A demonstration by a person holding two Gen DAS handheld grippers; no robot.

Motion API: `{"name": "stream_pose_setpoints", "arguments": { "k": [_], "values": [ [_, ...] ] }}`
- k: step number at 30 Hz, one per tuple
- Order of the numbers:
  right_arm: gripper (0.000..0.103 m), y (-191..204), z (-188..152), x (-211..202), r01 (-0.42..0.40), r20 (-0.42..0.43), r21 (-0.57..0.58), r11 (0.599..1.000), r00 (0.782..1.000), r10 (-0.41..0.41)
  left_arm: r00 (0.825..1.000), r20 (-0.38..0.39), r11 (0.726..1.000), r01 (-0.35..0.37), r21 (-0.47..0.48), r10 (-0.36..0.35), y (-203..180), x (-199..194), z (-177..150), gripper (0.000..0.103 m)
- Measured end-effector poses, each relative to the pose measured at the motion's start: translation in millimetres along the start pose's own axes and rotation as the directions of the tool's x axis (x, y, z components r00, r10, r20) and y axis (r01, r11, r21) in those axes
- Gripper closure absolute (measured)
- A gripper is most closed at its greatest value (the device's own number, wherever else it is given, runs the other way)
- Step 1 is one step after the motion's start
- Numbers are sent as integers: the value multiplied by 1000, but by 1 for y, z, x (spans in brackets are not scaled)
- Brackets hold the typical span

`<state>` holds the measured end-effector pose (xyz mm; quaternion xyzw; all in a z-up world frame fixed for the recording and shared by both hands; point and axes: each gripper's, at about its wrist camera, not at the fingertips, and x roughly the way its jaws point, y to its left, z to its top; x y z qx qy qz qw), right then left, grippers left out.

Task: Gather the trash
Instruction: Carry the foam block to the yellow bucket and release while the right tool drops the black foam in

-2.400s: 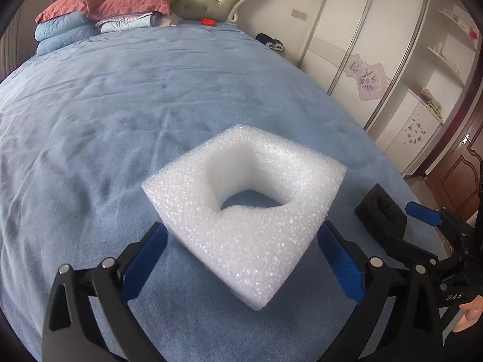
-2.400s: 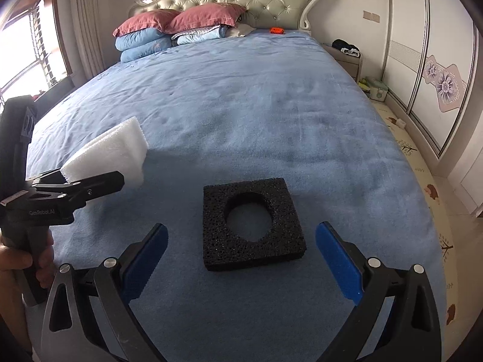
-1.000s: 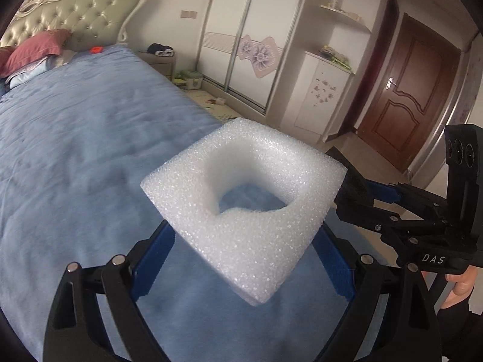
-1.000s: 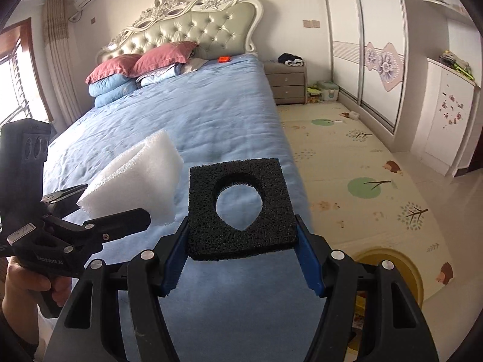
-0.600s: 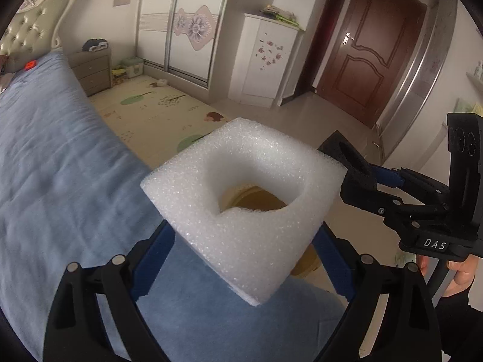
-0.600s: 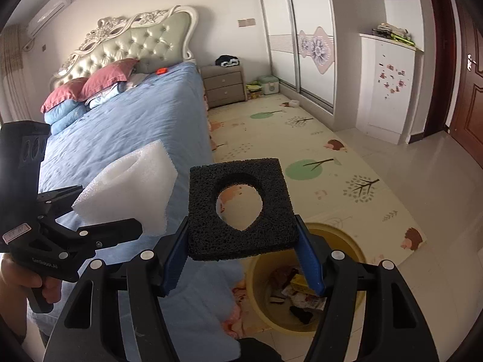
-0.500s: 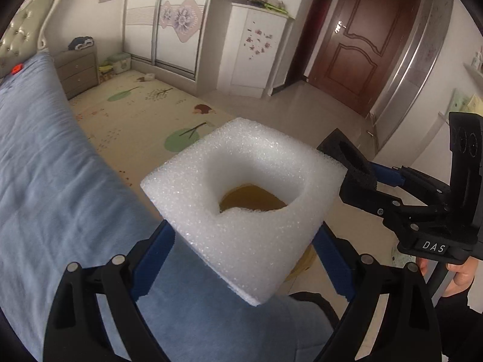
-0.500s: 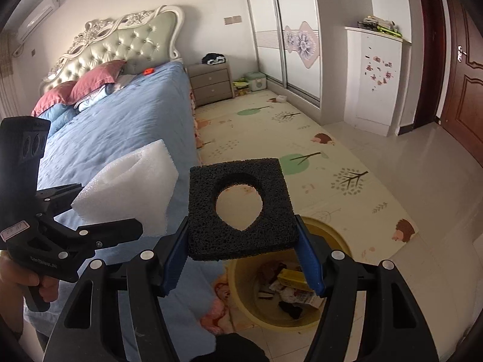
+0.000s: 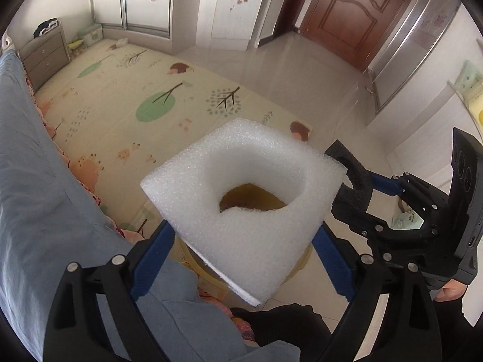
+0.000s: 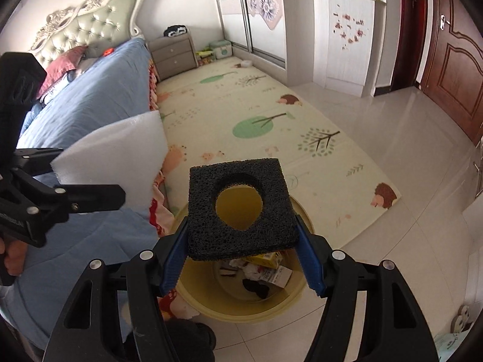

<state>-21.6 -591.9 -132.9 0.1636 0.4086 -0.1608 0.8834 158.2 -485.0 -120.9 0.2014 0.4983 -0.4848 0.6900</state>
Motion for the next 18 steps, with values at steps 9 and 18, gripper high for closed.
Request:
{"name": "stream_pose_setpoints", "arguments": {
  "k": [9,18],
  "values": [
    [18,-24,-2,40,-16,-80,58,998,997,21,992,-121,999,20,-35,-24,0,36,27,8],
    [20,-22,-15,47,18,-119,33,999,993,-14,968,-251,1000,26,16,-21,-18,66,25,4]
  ]
}}
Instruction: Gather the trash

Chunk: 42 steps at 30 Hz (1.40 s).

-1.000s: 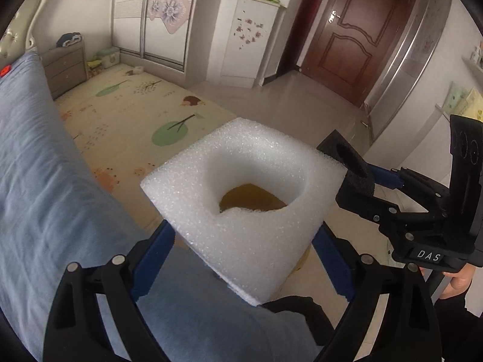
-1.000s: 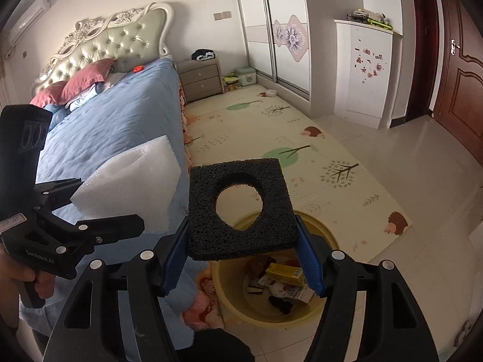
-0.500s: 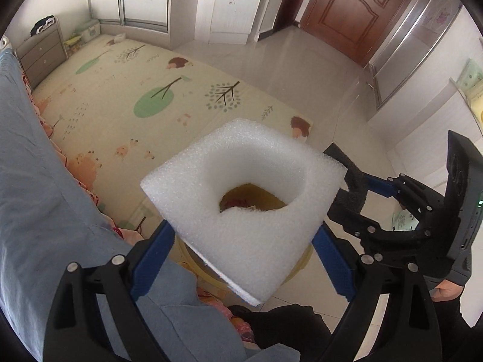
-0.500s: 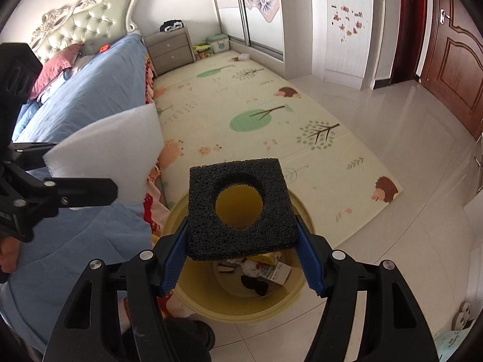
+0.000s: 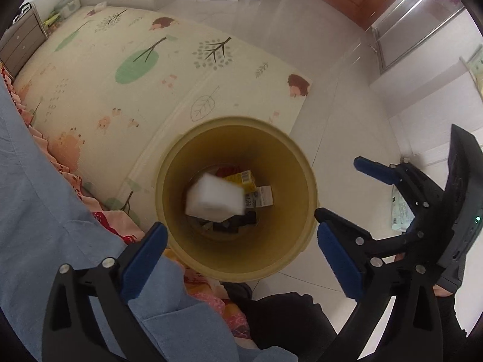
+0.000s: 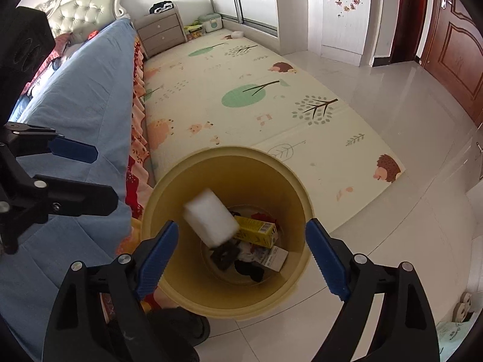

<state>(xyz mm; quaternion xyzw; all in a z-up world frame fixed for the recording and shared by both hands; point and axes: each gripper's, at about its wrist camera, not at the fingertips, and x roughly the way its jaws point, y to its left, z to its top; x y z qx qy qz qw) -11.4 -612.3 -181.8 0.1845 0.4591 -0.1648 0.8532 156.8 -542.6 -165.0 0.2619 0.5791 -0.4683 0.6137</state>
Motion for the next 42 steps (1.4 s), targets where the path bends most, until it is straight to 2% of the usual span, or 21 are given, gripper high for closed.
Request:
{"name": "stream_pose_setpoints", "arguments": {
  "k": [5,24,30,37,40,42],
  "values": [
    [20,-3,-1,0,-5,0,0,1000,1000,5,1000,4,1000,19,-14,-19,2,4,1,4],
    [22,4,-5,-18,3,17,1,1000,1000,-3,998,70,1000,3,9,-3,-5,-12,-3,4],
    [23,12,-4,-35,-1,56,-5,1000,998,1,991,128,1000,28,-6,-27,-6,-32,-14,4],
    [24,37,3,-71,-16,155,-33,999,988,21,962,274,1000,15,-6,-13,-10,-85,-41,4],
    [24,56,7,-89,-29,199,-61,998,979,40,942,334,999,33,-36,-19,-3,-111,-59,4],
    [24,70,11,-100,-37,227,-82,996,972,55,923,384,998,18,-59,6,3,-131,-76,4]
  ]
}}
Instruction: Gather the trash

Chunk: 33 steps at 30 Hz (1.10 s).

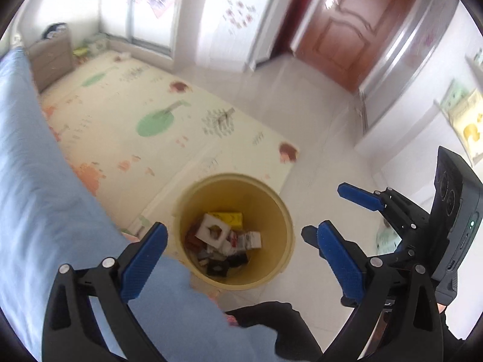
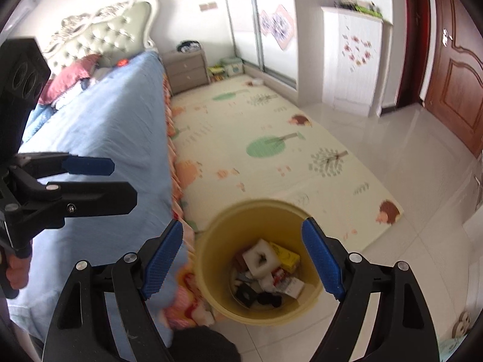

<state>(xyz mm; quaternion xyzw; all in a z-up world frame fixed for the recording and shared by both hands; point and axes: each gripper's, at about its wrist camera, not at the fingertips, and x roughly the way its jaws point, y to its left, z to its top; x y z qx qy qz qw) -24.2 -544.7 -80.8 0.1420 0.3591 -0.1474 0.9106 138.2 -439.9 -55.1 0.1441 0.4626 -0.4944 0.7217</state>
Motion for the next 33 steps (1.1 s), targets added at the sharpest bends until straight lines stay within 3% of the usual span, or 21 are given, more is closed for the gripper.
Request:
{"name": "stream_pose_setpoints", "arguments": {
  "k": [6,13,18,22,28,30,33],
  "values": [
    [24,65,13,-24,-85,82,-99,991,992,94,987,143,995,-70,-69,79,30,-76,-40,4],
    [24,151,7,-31,-207,99,-220,953,968,233,939,257,965,-186,-183,230,73,-156,-104,4],
    [24,213,-3,-26,-270,83,-282,921,949,304,889,292,923,-278,-267,352,102,-199,-150,4],
    [24,256,-14,-27,-281,92,-330,901,941,327,856,311,884,-294,-363,412,130,-222,-184,4],
    [24,298,-25,-33,-282,131,-376,883,927,351,739,333,778,-396,-487,585,154,-251,-223,4],
    [24,306,-25,-33,-298,120,-386,873,922,368,726,330,763,-406,-503,603,160,-255,-229,4],
    [24,315,-24,-32,-309,112,-395,865,919,379,734,324,766,-401,-502,597,168,-257,-233,4]
  ]
}}
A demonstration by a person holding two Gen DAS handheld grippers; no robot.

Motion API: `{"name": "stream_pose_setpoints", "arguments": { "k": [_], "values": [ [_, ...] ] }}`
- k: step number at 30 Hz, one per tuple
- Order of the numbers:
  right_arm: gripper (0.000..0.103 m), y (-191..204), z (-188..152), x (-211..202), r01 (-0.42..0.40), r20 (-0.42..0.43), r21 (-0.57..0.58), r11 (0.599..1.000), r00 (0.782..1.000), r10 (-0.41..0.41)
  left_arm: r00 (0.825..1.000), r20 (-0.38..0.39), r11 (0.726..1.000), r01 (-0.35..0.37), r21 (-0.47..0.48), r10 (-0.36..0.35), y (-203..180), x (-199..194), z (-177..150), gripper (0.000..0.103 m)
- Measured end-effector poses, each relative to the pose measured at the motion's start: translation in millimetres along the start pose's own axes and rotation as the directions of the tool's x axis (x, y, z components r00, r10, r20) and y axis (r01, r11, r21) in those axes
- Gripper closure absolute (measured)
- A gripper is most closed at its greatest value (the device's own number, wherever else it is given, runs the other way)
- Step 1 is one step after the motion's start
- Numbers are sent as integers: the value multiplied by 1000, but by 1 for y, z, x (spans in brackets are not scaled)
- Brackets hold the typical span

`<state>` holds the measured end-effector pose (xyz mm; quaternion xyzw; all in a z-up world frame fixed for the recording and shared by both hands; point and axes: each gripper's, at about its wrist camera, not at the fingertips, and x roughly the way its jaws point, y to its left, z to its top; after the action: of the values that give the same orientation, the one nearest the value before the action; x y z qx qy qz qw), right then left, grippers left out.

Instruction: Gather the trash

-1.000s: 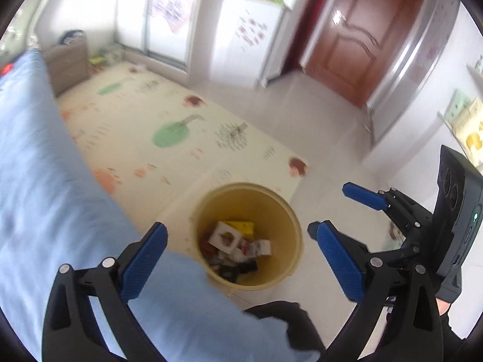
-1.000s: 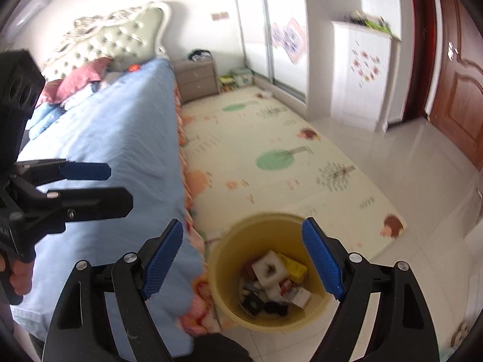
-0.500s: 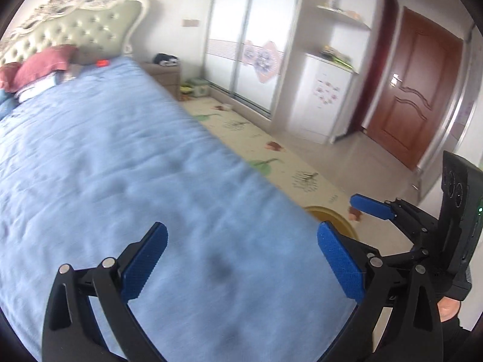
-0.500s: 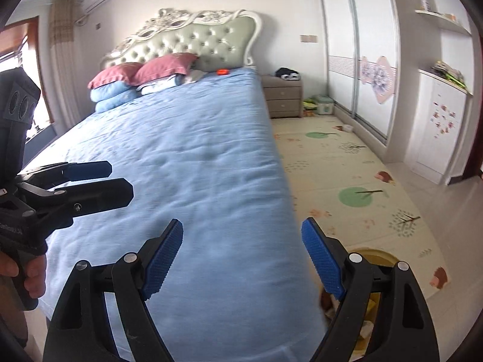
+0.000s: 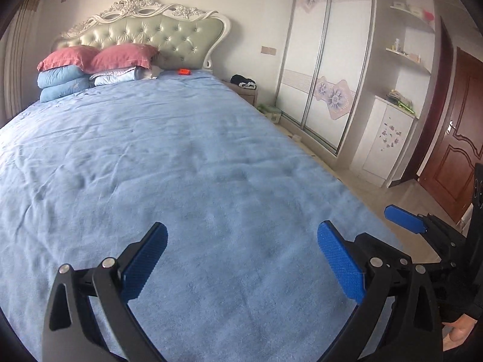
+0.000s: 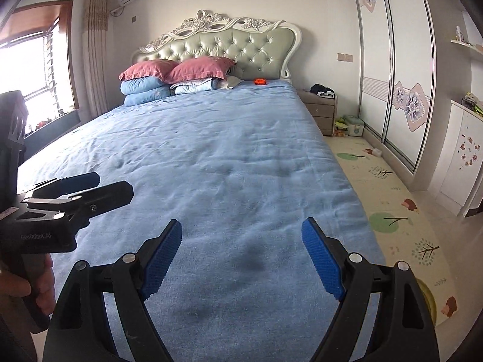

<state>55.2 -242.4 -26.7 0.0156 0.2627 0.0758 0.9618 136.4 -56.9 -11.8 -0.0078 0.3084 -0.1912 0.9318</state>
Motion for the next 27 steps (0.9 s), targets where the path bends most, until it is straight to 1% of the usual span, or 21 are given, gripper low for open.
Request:
{"name": "stream_pose_setpoints", "arguments": {
  "k": [6,11,16,17,18,20,21,24,27],
  "values": [
    [24,0,7,4,12,8,-3,1000,1000,-12,1000,25,999,-12,-32,13,13,-8,-3,4],
    [23,2,10,6,3,17,-8,1000,1000,-3,997,56,998,-49,-43,52,18,-16,1,4],
    [22,4,12,10,-7,23,-4,1000,1000,7,994,83,996,-69,-49,72,20,-22,5,4],
    [22,5,12,10,-10,23,-3,1000,1000,10,993,85,996,-75,-47,79,20,-22,6,4],
    [19,5,13,11,-10,27,-2,1000,1000,10,993,88,996,-75,-48,79,20,-23,6,4],
    [15,7,14,11,-2,37,-4,1000,999,2,994,84,997,-59,-51,64,21,-23,7,4],
    [15,8,15,12,2,38,-8,1000,999,-1,995,78,996,-64,-55,68,21,-23,7,4],
    [12,12,17,13,4,44,-18,1000,999,-4,991,74,993,-106,-60,110,22,-23,7,4],
    [8,15,18,12,2,52,-24,1000,999,-1,980,94,984,-171,-49,175,23,-25,5,4]
  ]
}}
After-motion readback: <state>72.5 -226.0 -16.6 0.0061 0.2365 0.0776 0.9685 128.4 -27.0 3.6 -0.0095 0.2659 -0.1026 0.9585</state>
